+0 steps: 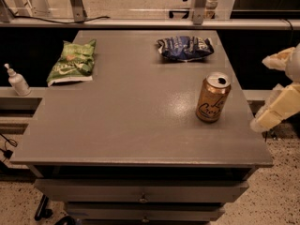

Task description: Move orange can near green jalapeno chip bag

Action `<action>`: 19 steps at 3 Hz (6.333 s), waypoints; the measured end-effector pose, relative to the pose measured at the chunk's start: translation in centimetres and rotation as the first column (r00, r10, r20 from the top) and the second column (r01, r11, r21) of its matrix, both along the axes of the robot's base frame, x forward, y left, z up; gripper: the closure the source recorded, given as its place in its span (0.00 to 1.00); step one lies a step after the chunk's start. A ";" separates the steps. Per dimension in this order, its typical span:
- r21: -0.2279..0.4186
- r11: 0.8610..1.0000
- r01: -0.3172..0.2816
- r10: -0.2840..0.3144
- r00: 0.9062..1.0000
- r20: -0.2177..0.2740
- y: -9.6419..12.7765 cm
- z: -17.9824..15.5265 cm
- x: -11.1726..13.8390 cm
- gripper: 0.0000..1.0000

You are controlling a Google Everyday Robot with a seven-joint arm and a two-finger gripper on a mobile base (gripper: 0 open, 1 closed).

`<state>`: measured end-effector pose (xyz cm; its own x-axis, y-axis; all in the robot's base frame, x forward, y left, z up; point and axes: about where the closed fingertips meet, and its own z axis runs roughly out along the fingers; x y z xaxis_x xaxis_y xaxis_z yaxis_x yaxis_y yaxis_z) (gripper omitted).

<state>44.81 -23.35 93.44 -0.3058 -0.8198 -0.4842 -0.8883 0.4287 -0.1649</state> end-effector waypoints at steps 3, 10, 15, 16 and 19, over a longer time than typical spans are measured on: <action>0.453 0.891 0.032 -0.092 0.989 0.112 1.1 -2.9 3.9 0.00; 0.621 0.783 -0.037 -0.089 0.981 0.170 8.9 -4.9 6.0 0.89; 0.673 0.722 -0.160 -0.009 0.971 0.241 19.5 -0.6 12.5 1.00; 0.684 0.700 -0.206 0.030 0.965 0.259 23.1 -0.2 13.5 1.00; 0.705 0.655 -0.274 0.088 0.953 0.288 29.7 -0.9 16.5 1.00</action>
Offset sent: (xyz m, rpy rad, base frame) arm 0.0464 -0.0109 -0.0353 0.5353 -0.1708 -0.0926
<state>61.31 6.37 92.58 -0.0059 -0.2001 -0.9798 -0.9433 0.3263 -0.0610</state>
